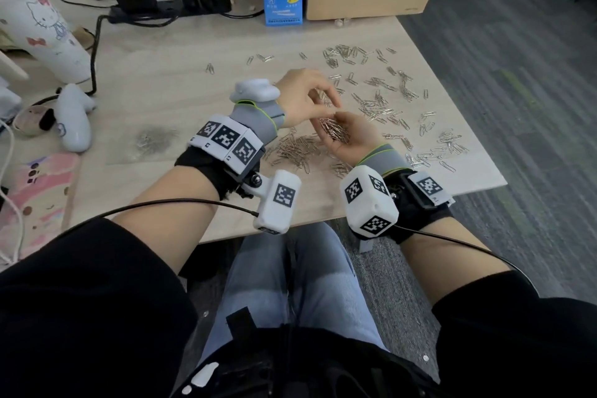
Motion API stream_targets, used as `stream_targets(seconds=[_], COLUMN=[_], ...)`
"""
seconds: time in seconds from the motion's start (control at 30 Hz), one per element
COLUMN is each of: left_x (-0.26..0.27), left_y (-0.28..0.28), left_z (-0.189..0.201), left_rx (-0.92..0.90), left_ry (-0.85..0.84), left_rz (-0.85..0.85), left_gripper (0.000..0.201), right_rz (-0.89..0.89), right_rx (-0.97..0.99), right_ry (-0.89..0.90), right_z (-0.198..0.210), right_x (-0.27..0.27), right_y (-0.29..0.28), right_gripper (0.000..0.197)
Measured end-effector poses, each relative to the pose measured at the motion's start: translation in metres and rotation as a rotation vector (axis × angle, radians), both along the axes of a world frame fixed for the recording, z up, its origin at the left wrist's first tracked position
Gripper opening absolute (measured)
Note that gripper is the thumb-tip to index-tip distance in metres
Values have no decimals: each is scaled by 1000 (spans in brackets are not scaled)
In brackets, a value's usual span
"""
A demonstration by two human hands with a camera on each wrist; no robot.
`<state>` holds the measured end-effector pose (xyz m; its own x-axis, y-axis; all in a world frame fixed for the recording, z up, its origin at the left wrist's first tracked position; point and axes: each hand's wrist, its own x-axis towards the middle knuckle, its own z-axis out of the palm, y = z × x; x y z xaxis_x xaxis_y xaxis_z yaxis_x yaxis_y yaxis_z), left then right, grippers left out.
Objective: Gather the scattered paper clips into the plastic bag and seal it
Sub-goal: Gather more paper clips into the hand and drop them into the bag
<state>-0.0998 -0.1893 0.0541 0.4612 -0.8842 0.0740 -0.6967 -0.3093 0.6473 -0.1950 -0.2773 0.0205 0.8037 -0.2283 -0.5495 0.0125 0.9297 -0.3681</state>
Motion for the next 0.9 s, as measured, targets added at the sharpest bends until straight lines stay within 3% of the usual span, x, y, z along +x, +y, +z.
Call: stream_targets(seconds=[0.1, 0.17, 0.27, 0.33, 0.47, 0.57, 0.77, 0.9], left_x=[11, 14, 10, 6, 4, 6, 13, 19], left_y=[12, 21, 30, 35, 35, 34, 30, 33], left_z=[-2, -5, -21, -37, -49, -52, -58, -56], left_rx=[-34, 144, 490, 521, 306, 267, 246, 211], left_ry=[-41, -44, -145, -149, -59, -75, -104, 22], left_rz=[110, 118, 16, 3, 57, 51, 91, 169], left_gripper=[32, 39, 67, 73, 45, 28, 17, 8], right_rz=[-32, -26, -38, -42, -36, -24, 51, 72], right_rx=[36, 16, 34, 27, 31, 24, -42, -32], right_ry=[29, 12, -13, -18, -28, -17, 24, 43], right_z=[-7, -7, -8, -9, -9, -10, -15, -15], right_x=[-1, -5, -9, -10, -12, -13, -8, -4], right_y=[-6, -7, -7, -6, -4, -4, -5, -4], right_gripper=[30, 30, 29, 29, 28, 28, 30, 30])
